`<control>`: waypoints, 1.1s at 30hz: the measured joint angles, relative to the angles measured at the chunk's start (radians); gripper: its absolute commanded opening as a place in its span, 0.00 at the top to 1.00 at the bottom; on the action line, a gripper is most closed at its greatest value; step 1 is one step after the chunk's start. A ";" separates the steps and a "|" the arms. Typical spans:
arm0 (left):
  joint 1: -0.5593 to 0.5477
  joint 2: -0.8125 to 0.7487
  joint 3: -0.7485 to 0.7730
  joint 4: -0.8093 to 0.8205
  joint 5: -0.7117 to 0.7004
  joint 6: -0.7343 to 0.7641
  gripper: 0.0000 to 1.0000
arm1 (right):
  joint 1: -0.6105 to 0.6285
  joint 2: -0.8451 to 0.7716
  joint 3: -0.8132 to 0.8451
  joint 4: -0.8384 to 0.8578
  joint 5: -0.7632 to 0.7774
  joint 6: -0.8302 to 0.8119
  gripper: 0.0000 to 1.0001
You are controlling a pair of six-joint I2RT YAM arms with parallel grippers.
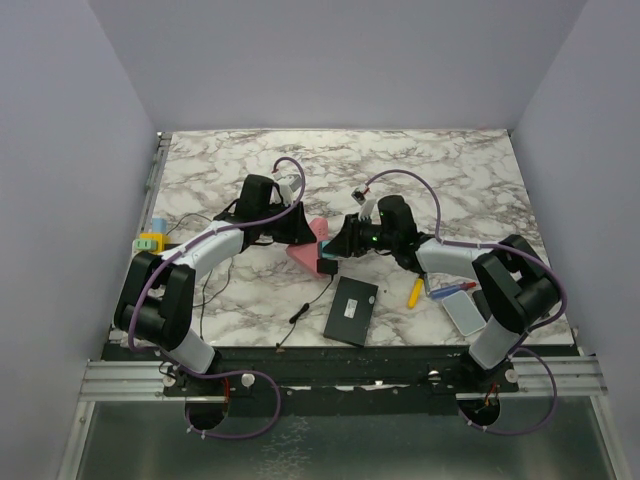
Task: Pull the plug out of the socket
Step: Remove the plug from the socket.
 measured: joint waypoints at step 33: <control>0.007 0.006 0.000 0.011 -0.012 -0.002 1.00 | 0.079 -0.023 0.102 -0.226 0.219 -0.054 1.00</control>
